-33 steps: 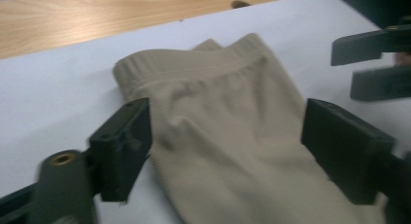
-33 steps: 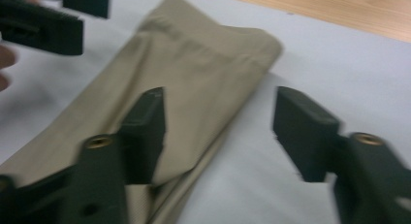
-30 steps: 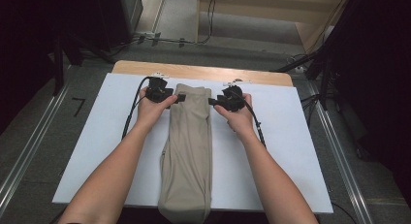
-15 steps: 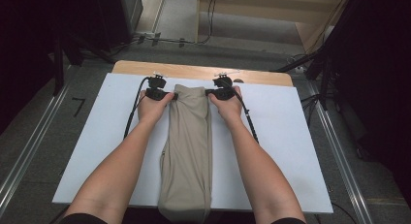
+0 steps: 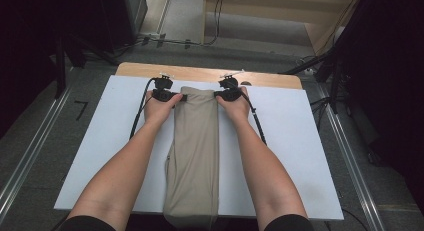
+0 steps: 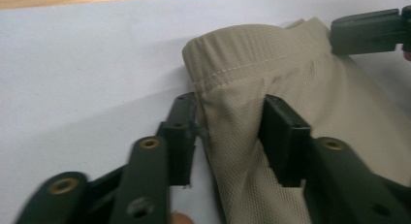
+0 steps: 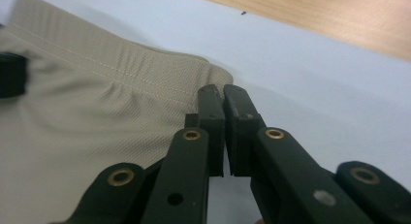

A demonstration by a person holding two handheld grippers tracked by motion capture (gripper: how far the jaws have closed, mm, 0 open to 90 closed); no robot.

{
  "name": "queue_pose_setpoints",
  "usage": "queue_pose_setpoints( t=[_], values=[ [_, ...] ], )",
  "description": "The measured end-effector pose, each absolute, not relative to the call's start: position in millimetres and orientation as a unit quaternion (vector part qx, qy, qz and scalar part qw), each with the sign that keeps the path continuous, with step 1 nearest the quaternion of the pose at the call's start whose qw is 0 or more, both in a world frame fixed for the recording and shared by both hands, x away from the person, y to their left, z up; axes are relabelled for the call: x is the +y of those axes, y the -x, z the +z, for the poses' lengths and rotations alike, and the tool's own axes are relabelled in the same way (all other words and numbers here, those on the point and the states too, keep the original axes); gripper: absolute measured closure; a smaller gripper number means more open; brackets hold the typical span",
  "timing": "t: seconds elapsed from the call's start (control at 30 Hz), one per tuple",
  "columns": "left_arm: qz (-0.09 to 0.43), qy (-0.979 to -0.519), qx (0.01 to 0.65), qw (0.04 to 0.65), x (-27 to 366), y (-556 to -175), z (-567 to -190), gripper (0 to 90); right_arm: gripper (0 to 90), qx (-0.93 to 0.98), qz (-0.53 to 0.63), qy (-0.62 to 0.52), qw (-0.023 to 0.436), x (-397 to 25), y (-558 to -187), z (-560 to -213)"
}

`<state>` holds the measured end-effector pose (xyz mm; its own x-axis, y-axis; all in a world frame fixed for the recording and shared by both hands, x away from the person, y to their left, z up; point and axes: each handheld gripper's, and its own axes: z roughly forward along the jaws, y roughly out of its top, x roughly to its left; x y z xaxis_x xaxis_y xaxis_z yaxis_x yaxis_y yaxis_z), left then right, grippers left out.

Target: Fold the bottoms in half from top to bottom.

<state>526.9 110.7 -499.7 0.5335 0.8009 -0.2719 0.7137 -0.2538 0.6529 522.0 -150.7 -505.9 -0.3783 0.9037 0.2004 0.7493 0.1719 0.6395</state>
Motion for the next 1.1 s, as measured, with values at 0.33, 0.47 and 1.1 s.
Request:
queue_pose_setpoints(
  t=[0.33,0.47,1.1],
  values=[
    [0.034,-0.777,0.495,0.388,125,-532,-501,72.9,86.4,0.785,0.387,-0.464,0.14,-140,-517,-493],
    [0.046,-0.781,0.497,0.374,123,-531,-499,75.6,85.9,0.771,0.361,-0.51,0.123,-134,-527,-497],
    [0.015,-0.789,0.484,0.378,129,-531,-501,89.1,80.9,0.763,0.363,-0.53,0.064,-131,-531,-508]
  ],
)
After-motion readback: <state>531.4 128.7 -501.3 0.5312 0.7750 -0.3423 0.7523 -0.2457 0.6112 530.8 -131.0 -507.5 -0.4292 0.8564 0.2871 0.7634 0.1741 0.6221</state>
